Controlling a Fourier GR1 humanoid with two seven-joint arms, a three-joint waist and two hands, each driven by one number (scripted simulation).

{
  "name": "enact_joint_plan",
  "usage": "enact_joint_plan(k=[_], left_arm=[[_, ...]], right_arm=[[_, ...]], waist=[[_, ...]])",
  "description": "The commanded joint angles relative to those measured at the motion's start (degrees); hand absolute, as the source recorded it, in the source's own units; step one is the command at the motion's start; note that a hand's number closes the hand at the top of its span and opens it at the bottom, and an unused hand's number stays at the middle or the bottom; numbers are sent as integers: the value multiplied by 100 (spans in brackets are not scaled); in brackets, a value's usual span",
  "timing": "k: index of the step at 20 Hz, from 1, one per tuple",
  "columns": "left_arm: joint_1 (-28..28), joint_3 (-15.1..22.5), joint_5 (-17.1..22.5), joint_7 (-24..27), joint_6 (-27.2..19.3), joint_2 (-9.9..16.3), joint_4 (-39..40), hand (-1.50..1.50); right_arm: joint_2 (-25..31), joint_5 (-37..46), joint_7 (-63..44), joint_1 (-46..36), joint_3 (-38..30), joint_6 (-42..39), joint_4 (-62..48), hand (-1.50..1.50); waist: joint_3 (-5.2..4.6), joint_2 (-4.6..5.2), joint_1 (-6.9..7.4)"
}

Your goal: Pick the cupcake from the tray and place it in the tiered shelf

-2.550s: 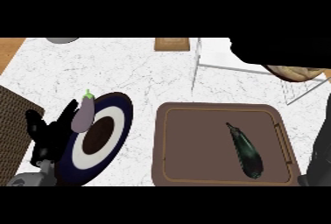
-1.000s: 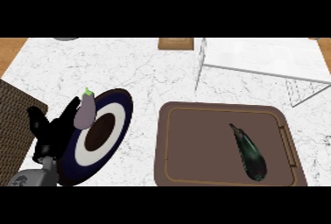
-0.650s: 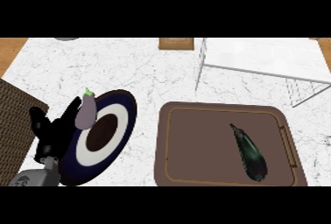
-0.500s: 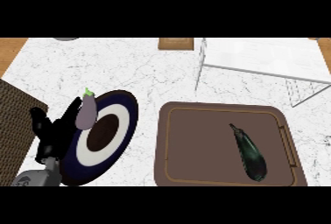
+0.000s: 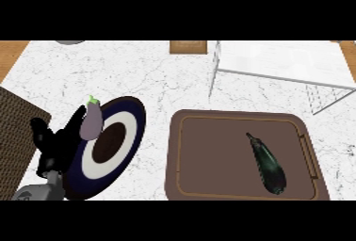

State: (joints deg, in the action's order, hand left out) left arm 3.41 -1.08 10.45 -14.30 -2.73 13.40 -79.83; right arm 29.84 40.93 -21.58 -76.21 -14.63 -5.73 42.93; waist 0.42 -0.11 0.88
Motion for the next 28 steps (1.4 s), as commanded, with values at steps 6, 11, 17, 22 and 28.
enact_joint_plan(k=[6, 11, 17, 22, 28], left_arm=[[-85, -79, 108, -219, 147, 16, 242, 0], [-165, 45, 32, -500, -1, -67, -177, 0], [-19, -17, -37, -177, 37, -164, 307, 0], [-179, -95, 0, -132, 136, -88, 245, 0], [-279, -96, -17, -253, 151, -46, 18, 0]], right_arm=[[-219, -817, -246, -227, -947, 791, 54, -150], [-38, -1364, -103, -230, -1520, 997, -14, -150], [128, -1267, -255, -279, -1630, 1874, 218, -150], [882, -1110, -456, -170, -1766, 2036, 56, -150], [1795, -1765, -426, 394, -2536, 1608, 123, -150]], waist=[[-43, 20, -34], [-36, 14, -13], [-45, 21, -72], [-44, 24, -62], [-36, 10, -102]])
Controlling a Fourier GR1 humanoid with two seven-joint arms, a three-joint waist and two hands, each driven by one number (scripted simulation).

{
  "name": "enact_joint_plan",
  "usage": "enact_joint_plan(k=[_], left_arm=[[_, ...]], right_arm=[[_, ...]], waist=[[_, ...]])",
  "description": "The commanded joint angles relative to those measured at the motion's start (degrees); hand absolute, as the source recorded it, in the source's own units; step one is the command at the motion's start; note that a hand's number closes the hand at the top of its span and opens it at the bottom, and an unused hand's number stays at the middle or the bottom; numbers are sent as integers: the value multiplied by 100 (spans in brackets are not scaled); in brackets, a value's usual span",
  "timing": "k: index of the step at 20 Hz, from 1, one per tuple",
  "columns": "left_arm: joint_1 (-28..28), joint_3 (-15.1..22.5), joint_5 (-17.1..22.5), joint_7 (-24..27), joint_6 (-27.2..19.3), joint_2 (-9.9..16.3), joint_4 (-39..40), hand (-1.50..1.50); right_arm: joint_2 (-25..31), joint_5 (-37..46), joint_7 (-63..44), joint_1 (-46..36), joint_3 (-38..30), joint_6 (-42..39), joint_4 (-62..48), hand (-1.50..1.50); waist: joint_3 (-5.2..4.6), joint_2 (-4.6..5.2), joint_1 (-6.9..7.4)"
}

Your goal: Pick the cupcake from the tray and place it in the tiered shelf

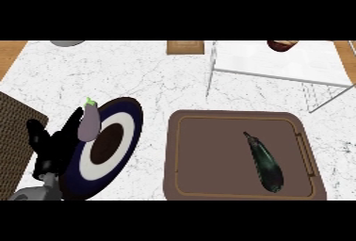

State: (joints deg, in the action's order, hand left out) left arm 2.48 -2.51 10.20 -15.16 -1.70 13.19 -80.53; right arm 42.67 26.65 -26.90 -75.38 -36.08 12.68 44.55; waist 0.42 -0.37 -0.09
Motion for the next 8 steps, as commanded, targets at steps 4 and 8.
enact_joint_plan(k=[4, 8], left_arm=[[-147, 100, -76, -318, -85, -122, -14, 0], [-29, 13, 12, -59, 74, -164, 364, 0]], right_arm=[[755, -722, 161, 664, -592, -574, 7, -150], [1361, -1214, 705, 1156, -1015, -1432, -311, -150]], waist=[[-39, 34, 9], [-35, 56, -39]])
